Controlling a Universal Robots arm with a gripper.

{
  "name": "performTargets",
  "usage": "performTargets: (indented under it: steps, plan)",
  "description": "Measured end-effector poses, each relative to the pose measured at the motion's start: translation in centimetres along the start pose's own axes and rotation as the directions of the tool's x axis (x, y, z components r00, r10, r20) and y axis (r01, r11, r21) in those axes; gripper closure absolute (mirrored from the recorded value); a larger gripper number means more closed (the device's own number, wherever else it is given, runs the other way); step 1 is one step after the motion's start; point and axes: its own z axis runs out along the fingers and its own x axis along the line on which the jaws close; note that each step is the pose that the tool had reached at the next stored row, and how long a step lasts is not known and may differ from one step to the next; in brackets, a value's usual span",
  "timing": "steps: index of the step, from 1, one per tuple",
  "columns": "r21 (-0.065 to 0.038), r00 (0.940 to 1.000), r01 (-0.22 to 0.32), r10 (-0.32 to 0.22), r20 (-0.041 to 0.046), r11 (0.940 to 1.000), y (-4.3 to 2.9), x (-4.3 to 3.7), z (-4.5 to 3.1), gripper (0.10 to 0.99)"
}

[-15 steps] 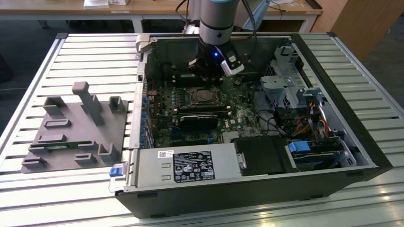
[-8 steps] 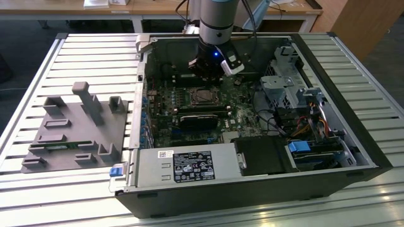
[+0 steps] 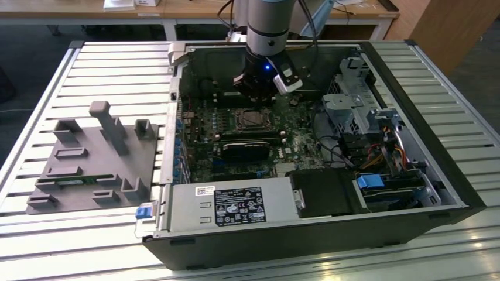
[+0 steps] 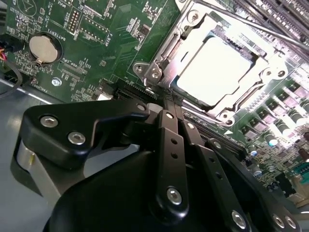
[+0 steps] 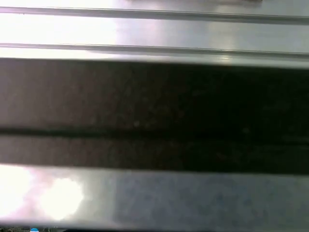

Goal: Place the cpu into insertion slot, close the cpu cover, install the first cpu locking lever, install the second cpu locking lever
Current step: 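Install the first cpu locking lever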

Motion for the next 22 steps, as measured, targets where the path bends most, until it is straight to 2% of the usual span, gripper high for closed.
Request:
performTargets:
  steps: [7, 15, 19, 22]
  plan:
    - [0.012, 1.0000, 0.000, 0.000, -0.0002, 0.9999, 0.03, 0.00, 0.19, 0.980]
    - [0.013, 1.0000, 0.000, 0.000, 0.0000, 0.9999, 0.23, -0.02, 0.41, 0.980]
    - [0.011, 1.0000, 0.000, 0.000, 0.0012, 0.9999, 0.30, -0.04, 0.08, 0.980]
    - [0.013, 1.0000, 0.000, 0.000, 0.0002, 0.9999, 0.34, -0.02, -0.69, 0.980]
